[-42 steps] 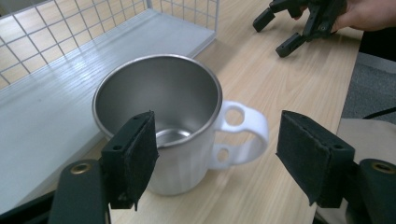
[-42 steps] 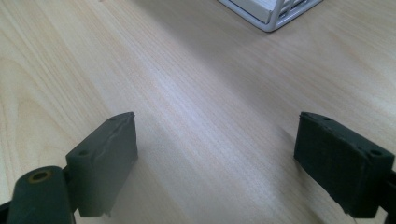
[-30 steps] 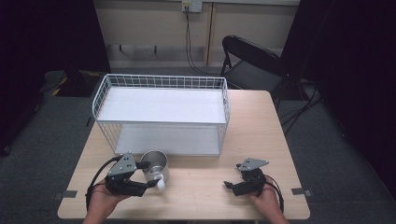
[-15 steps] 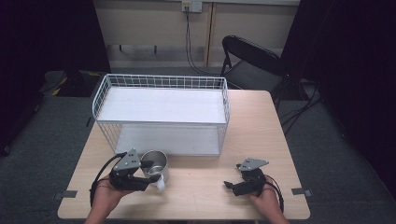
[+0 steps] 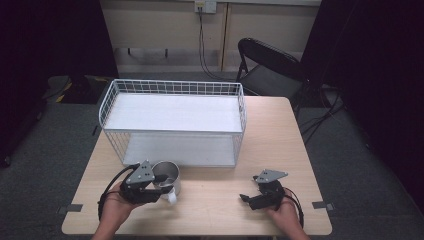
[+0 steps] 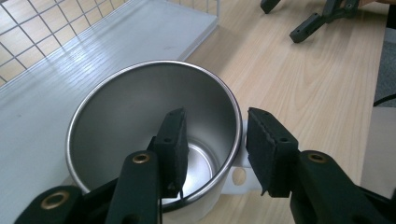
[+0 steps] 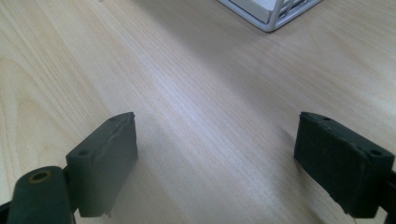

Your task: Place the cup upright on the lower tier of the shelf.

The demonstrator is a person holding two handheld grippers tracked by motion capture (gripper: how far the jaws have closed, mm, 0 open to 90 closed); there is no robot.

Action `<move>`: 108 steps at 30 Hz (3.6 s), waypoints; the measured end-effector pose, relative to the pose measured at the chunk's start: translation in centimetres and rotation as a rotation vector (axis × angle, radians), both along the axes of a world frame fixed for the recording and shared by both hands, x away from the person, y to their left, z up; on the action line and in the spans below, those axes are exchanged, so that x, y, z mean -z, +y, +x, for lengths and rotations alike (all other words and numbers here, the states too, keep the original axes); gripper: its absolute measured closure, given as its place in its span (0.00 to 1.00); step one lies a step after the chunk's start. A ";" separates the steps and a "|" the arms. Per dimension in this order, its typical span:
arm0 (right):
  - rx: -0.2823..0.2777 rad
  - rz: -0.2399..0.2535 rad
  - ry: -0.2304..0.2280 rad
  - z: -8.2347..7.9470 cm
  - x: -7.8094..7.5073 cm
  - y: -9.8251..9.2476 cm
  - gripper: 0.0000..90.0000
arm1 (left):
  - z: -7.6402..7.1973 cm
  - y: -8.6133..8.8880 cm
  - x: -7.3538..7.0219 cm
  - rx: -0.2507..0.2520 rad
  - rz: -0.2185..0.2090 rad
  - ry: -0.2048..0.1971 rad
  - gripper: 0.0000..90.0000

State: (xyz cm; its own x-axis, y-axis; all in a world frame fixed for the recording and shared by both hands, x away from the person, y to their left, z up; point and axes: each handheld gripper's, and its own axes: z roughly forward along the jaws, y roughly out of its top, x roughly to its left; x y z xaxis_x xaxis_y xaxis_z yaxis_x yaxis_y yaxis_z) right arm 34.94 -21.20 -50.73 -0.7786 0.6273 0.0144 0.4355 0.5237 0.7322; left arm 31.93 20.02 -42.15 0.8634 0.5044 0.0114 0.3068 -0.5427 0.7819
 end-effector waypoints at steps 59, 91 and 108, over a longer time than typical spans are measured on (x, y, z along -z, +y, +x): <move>0.000 0.000 0.000 0.0 0.0 0.0 0.14 | 0.3 -0.6 -1.7 -0.054 -0.015 -0.047 0.97; 0.000 0.000 0.000 0.0 0.0 0.0 0.14 | 2.5 -0.7 -4.0 -0.144 0.031 -0.117 0.97; 0.000 0.000 0.000 0.0 0.0 0.0 0.14 | 3.5 -1.1 -4.0 -0.185 0.059 -0.154 0.97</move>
State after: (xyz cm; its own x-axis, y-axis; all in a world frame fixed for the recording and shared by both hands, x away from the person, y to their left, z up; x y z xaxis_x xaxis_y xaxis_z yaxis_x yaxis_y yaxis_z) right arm 34.95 -21.22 -50.73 -0.7788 0.6270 0.0145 0.4353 0.5238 0.7322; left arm 35.46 18.96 -38.18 0.7422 0.6483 0.1697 0.2849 -0.5345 0.7957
